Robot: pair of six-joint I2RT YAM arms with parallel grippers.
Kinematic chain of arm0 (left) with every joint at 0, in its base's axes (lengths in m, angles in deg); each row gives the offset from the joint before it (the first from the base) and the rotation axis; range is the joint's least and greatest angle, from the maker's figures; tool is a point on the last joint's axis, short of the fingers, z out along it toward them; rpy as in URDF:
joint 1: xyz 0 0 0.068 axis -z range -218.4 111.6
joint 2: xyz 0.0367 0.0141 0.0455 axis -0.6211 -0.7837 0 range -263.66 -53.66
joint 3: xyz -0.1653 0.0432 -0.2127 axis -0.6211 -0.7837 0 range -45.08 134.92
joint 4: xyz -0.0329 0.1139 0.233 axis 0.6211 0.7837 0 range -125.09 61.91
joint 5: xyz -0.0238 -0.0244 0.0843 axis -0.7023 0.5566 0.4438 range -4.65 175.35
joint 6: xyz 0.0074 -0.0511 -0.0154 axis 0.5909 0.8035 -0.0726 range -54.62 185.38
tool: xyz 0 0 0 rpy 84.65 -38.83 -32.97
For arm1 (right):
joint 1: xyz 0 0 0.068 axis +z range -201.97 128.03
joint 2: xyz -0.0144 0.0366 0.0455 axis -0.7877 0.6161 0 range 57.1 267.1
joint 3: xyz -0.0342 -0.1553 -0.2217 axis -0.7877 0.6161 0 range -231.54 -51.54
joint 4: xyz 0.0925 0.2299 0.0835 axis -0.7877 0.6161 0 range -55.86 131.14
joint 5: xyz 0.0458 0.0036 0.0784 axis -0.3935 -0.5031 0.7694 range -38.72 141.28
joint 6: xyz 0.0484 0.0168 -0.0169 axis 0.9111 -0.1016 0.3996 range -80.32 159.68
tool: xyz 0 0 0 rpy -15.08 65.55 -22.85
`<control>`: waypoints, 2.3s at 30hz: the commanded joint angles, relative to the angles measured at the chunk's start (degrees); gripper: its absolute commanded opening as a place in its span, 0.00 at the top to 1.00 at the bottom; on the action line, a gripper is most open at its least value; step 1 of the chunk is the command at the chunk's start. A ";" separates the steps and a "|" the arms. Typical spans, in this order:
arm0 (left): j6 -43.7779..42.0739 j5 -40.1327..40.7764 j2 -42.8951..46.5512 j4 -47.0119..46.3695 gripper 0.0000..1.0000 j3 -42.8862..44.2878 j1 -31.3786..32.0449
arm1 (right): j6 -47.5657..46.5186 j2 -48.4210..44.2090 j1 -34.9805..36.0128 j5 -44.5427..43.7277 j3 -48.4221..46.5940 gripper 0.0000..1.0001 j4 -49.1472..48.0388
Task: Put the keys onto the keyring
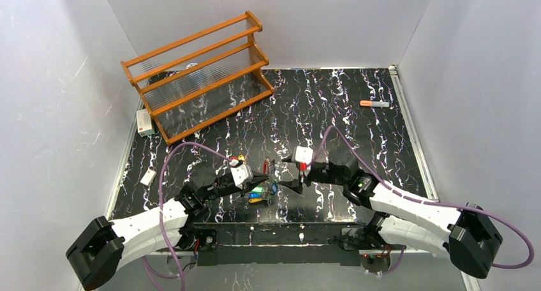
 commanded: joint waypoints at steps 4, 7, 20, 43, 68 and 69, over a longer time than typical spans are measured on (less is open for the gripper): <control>-2.65 -4.42 1.18 -3.47 1.00 -0.51 0.21 | -10.94 -1.21 0.11 14.12 7.58 0.36 -19.88; -2.74 -5.46 0.98 -3.60 1.00 -0.25 0.18 | -10.94 0.82 0.15 15.87 6.35 0.41 -19.83; -2.55 -6.93 1.11 -3.60 1.00 0.74 0.20 | -11.84 6.29 0.15 16.84 4.63 0.63 -22.76; -2.82 -10.09 2.30 -4.90 1.00 1.38 0.20 | -14.15 9.97 0.15 17.34 3.04 0.99 -20.55; -7.18 0.34 -9.71 -5.01 0.57 2.10 0.26 | -8.97 17.19 0.24 -4.35 -13.79 0.99 28.30; -7.54 0.01 -10.93 -5.01 0.59 2.59 0.33 | -8.35 17.70 0.18 -5.18 -14.31 0.99 29.35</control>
